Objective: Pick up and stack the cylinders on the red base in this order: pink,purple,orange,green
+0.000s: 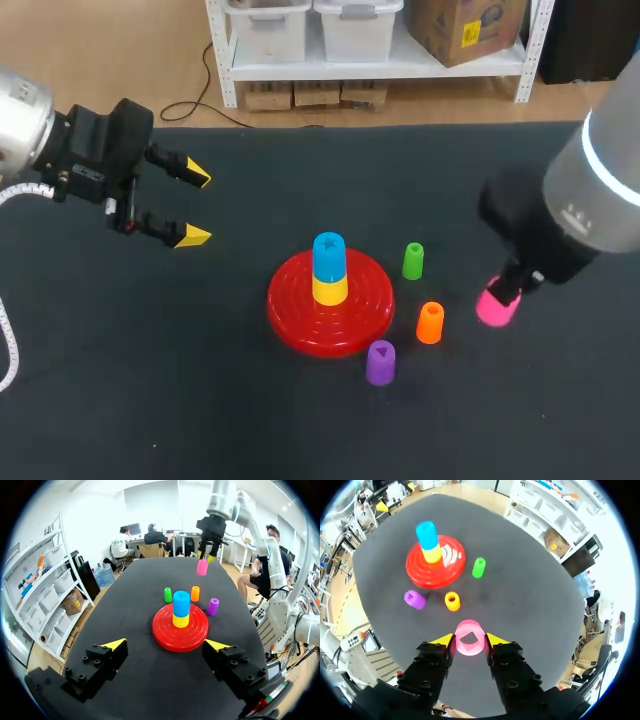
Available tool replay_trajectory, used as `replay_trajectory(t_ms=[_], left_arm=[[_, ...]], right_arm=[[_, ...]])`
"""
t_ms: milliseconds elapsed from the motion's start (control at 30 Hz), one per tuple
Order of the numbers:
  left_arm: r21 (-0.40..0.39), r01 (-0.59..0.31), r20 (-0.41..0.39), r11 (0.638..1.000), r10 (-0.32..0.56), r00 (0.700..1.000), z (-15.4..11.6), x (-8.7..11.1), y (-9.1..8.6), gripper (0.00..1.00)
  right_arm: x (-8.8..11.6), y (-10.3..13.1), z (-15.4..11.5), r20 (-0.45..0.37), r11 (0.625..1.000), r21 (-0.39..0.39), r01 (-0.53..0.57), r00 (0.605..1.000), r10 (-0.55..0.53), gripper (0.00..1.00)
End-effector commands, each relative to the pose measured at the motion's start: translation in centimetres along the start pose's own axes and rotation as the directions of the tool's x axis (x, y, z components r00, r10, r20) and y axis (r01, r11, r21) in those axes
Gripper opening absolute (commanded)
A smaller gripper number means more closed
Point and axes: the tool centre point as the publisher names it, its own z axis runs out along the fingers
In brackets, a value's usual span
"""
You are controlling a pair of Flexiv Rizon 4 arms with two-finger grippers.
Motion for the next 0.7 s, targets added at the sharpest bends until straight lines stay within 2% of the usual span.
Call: replay_trajectory(t_ms=[33, 200, 400, 700], left_arm=[[0.001, -0.002, 0.004, 1.000, 0.002, 1.000, 0.0, 0.1, 0.1, 1.00], [0.001, -0.002, 0.004, 1.000, 0.002, 1.000, 0.0, 0.1, 0.1, 1.00], [0.001, -0.002, 0.004, 1.000, 0.002, 1.000, 0.0, 0.1, 0.1, 1.00], [0.001, -0.002, 0.004, 1.000, 0.002, 1.000, 0.0, 0.1, 0.1, 1.00]], right_arm=[[-0.9, 0.2, -3.4, -0.003, 1.000, -0.003, 0.009, 1.000, -0.009, 0.00], [-2.6, 0.9, -5.8, 0.017, 1.000, 0.000, 0.029, 0.999, -0.029, 0.00], [-4.5, 1.9, -8.0, 0.003, 0.999, -0.004, 0.050, 0.999, -0.050, 0.00], [-7.3, 5.0, -8.9, -0.016, 0.993, -0.014, 0.115, 0.993, -0.115, 0.00]])
